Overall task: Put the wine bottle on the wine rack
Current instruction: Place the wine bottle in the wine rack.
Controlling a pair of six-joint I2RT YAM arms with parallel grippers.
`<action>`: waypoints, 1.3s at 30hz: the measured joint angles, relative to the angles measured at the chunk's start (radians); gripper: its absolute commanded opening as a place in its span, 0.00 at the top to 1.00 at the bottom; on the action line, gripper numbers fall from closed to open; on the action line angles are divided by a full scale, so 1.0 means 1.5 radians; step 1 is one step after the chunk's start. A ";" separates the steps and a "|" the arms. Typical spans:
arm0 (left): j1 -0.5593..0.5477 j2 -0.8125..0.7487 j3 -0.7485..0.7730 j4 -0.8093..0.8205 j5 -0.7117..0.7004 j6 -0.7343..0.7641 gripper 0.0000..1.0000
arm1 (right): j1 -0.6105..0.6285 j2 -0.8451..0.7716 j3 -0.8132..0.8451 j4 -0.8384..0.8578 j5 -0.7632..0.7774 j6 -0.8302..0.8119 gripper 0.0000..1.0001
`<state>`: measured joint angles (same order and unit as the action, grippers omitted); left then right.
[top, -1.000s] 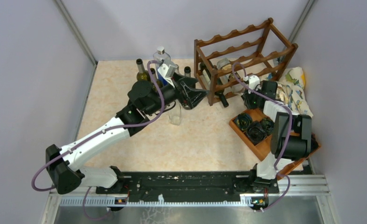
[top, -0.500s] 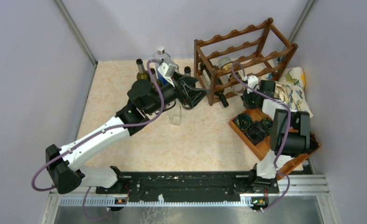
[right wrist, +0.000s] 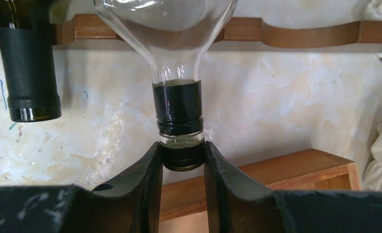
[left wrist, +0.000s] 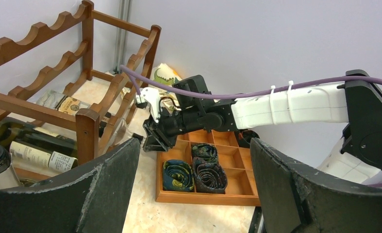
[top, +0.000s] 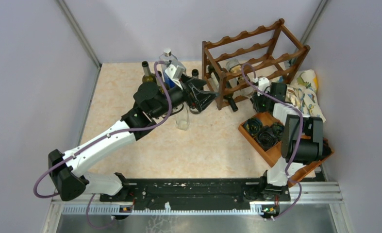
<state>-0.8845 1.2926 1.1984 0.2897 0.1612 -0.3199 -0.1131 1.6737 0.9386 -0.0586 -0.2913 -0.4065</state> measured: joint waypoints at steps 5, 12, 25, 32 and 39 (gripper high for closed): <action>0.000 0.001 0.000 0.000 0.001 0.000 0.11 | 0.001 -0.023 -0.002 0.027 -0.009 0.007 1.00; 0.000 0.001 0.000 -0.001 0.005 -0.001 0.11 | 0.005 -0.036 -0.002 0.032 -0.009 0.012 1.00; 0.000 0.001 0.000 -0.001 0.005 -0.001 0.10 | 0.005 -0.031 -0.001 0.032 -0.006 0.008 1.00; 0.000 0.001 0.000 -0.001 0.005 -0.001 0.10 | 0.005 -0.032 -0.002 0.031 -0.003 0.004 1.00; 0.000 0.001 0.000 -0.001 0.005 -0.004 0.09 | 0.006 -0.038 -0.015 0.046 0.003 -0.003 1.00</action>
<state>-0.8845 1.2942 1.1980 0.2882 0.1680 -0.3256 -0.1047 1.6165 0.9157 0.0101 -0.2871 -0.4103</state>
